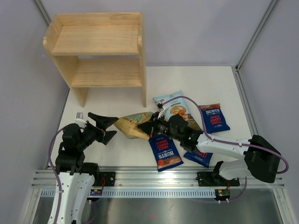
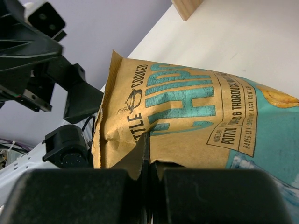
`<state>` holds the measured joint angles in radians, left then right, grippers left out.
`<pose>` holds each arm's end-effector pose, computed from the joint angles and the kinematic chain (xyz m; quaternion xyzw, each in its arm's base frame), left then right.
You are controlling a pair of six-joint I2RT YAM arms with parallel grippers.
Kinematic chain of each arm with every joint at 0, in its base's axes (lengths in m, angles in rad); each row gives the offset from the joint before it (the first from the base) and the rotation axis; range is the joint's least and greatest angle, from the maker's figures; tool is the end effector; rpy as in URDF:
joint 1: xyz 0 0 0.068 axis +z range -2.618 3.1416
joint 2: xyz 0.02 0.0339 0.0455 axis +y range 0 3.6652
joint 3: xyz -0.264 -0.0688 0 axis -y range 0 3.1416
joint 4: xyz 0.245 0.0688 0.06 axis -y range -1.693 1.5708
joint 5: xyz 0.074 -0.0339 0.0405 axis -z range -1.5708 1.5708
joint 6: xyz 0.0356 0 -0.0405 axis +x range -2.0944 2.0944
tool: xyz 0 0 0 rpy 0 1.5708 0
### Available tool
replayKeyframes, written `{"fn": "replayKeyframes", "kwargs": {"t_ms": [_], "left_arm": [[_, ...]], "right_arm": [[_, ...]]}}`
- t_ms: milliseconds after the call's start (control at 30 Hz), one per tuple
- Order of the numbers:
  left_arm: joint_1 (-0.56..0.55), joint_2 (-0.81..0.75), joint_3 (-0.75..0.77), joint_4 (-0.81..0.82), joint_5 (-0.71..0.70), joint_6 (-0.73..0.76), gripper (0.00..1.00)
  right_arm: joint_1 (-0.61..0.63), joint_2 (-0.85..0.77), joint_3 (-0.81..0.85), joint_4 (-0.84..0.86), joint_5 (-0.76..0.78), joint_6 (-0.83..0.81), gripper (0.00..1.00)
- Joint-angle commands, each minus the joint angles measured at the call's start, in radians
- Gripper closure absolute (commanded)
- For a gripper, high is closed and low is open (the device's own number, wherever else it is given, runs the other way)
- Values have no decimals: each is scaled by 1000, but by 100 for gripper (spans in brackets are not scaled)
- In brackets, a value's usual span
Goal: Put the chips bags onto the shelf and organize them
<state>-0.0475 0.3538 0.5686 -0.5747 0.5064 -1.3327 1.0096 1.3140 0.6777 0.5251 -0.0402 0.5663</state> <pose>0.0964 -0.0219 0.2788 -0.3629 0.7227 -0.5096 0.2938 0.1555 0.2501 0.2594 -0.1769 0.7240 0.4831 0.4595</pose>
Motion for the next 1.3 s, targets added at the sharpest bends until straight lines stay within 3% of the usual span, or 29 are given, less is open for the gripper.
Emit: {"fn": "replayKeyframes", "kwargs": {"t_ms": [0,533,600,633,733,767,867,933,967,1067,1100,1267], "left_arm": [[-18,19,-15,92,41,-85,1],[-190,63,-128,183,-126,-171,2],[-192,62,-139,196,-128,-172,10],[-192,62,-147,208,-132,-168,21],[-192,51,-145,213,-155,-155,40],[-192,47,-142,210,-166,-143,52],[-192,33,-122,214,-206,-99,69],[-192,16,-113,258,-229,-62,74],[-192,11,-108,281,-238,-27,82],[-192,-24,-95,368,-278,51,91],[-192,-38,-93,395,-290,70,96],[-192,-160,-96,457,-405,188,100]], "right_arm": [[30,21,92,88,34,-62,100],[161,128,224,150,92,-152,100],[178,126,214,159,89,-161,100],[181,120,209,165,92,-163,100],[196,108,175,184,99,-164,100],[199,103,160,185,105,-164,100],[208,91,132,187,111,-158,100],[211,74,117,194,111,-151,89],[215,67,100,193,120,-146,81],[215,24,63,185,154,-140,54],[215,8,54,175,161,-138,51],[215,-137,-13,112,227,-147,38]]}}
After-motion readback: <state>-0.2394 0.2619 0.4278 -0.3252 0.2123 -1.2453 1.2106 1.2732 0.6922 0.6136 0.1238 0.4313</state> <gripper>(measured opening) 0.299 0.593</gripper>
